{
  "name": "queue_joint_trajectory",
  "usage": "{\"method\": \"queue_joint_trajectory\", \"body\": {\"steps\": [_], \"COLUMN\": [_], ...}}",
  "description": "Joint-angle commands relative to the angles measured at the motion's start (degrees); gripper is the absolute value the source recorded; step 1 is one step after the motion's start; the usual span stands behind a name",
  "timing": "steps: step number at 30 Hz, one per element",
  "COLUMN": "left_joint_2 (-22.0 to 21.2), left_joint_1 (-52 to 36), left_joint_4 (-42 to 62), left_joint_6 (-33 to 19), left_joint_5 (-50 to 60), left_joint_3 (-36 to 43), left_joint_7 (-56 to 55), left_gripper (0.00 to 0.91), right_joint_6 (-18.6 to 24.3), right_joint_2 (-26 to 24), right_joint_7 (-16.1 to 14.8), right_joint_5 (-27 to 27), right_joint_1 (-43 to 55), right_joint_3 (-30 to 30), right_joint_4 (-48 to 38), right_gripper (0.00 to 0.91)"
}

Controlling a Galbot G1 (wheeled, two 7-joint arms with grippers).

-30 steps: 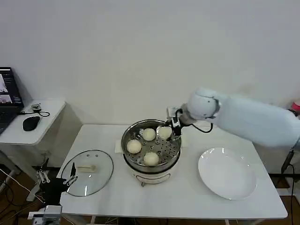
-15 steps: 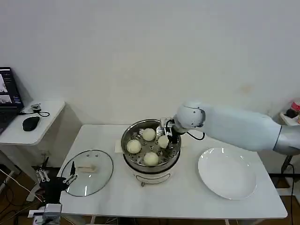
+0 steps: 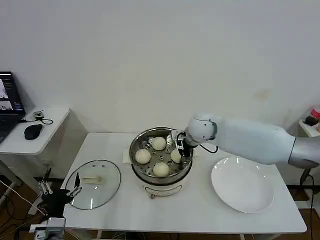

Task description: Take steamed baozi put them in steamer then cover it.

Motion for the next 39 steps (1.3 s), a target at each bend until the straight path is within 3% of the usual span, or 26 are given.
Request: {"method": "queue_joint_trajectory", "body": {"steps": [1, 8, 12, 14, 17, 18, 19, 21, 24, 26, 30, 33, 37, 39], "left_joint_2": [0.08, 0.12, 0.10, 0.26, 0.43, 0.46, 0.47, 0.63, 0.91, 1.11, 1.73, 2.12, 2.52, 2.85], "left_joint_1": [0.07, -0.13, -0.34, -0.49, -0.72, -0.79, -0.85, -1.08, -1.42, -1.61, -2.42, -2.67, -2.37, -1.91], "left_joint_4": [-0.12, 0.10, 0.15, 0.24, 0.48, 0.57, 0.73, 1.39, 2.81, 3.60, 4.65, 5.50, 6.83, 7.08], "left_joint_6": [-0.01, 0.11, 0.17, 0.24, 0.34, 0.32, 0.29, 0.10, -3.32, -4.93, -5.26, -5.48, -6.53, -6.80], "left_joint_5": [-0.02, -0.09, -0.12, -0.25, -0.61, -0.66, -0.80, -1.51, -2.24, -2.66, -4.44, -3.62, -0.16, 3.56], "left_joint_3": [-0.16, -0.03, 0.30, 0.40, 0.48, 0.49, 0.49, 0.70, 0.97, 1.01, 1.55, 1.73, 1.51, 1.26], "left_joint_7": [-0.02, -0.08, -0.10, -0.06, -0.02, -0.01, 0.03, 0.00, -0.19, -0.50, -3.42, -3.53, -3.38, -2.29], "left_gripper": [0.907, 0.907, 0.907, 0.907, 0.907, 0.907, 0.907, 0.907, 0.907, 0.907, 0.907, 0.907, 0.907, 0.907], "right_joint_6": [0.20, -0.67, -0.90, -0.91, -0.34, 0.76, 1.33, 4.98, 12.02, 16.84, 23.69, 27.85, 33.50, 33.39], "right_joint_2": [-1.37, -5.79, -10.74, -12.91, -17.32, -19.54, -20.48, -22.80, -23.37, -22.98, -16.92, -11.58, -2.62, 4.71], "right_joint_7": [-1.03, -0.37, 1.49, 3.96, 15.42, 21.18, 25.08, 34.09, 41.69, 45.91, 47.67, 46.88, 42.50, 37.32], "right_joint_5": [-0.71, 2.46, 4.26, 4.41, 5.35, 7.02, 8.27, 8.54, 4.29, 3.12, -2.15, -5.12, -9.51, -7.66], "right_joint_1": [1.20, 3.90, 2.95, 1.52, -4.28, -10.18, -12.53, -25.78, -43.22, -51.00, -71.08, -80.82, -92.94, -99.60], "right_joint_3": [2.18, 6.65, 11.03, 12.92, 18.99, 23.58, 25.63, 37.03, 52.19, 59.12, 78.22, 89.62, 103.70, 113.55], "right_joint_4": [1.81, 8.24, 13.07, 14.66, 16.97, 18.66, 19.23, 21.27, 22.96, 23.55, 23.77, 24.08, 25.51, 27.80], "right_gripper": [0.907, 0.907, 0.907, 0.907, 0.907, 0.907, 0.907, 0.907, 0.907, 0.907, 0.907, 0.907, 0.907, 0.907]}}
